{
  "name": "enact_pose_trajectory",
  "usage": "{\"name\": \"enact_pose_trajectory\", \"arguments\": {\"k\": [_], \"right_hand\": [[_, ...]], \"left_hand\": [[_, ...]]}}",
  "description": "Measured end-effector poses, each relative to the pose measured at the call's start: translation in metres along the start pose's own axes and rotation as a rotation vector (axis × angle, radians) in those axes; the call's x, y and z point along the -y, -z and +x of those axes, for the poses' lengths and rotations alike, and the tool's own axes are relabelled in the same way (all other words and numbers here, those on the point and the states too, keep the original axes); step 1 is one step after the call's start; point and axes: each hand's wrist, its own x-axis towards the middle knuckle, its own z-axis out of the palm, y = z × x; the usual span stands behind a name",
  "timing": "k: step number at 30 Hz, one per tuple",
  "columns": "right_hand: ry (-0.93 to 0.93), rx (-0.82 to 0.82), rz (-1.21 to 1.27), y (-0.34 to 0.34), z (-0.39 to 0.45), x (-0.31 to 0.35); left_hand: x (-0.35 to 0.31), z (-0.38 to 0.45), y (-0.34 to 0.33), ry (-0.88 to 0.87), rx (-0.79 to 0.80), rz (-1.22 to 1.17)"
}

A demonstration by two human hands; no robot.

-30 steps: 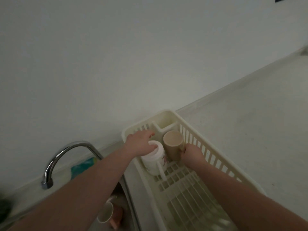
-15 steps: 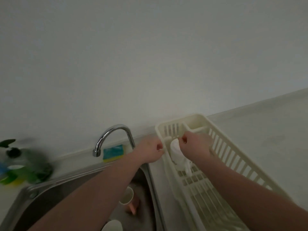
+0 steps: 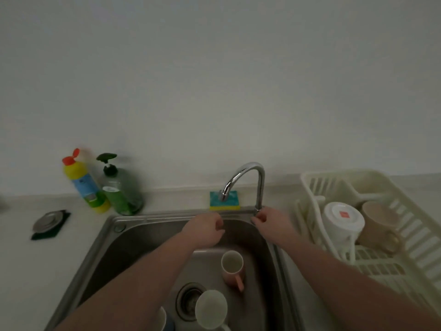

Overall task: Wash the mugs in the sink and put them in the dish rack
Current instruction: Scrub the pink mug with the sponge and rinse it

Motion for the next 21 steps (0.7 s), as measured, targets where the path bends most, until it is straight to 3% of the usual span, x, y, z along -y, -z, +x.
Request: {"name": "enact_pose_trajectory", "arguments": {"k": [11,16,21], "right_hand": [[-0.066,0.099,-0.02,-0.065,0.076,0.056],[-0.088,0.05,0.047,-0.082,0.116,0.059],[-0.236,-0.012,0.045,-0.1,0.143,0.056]], "left_hand": [[0.097,0.027,0.0,0.126,-0.009,-0.059],[0.124,0.057,0.0,0.136,-0.02,-0.059],[0.138,0.083,-0.009,0.16,-0.044,-0.083]]}}
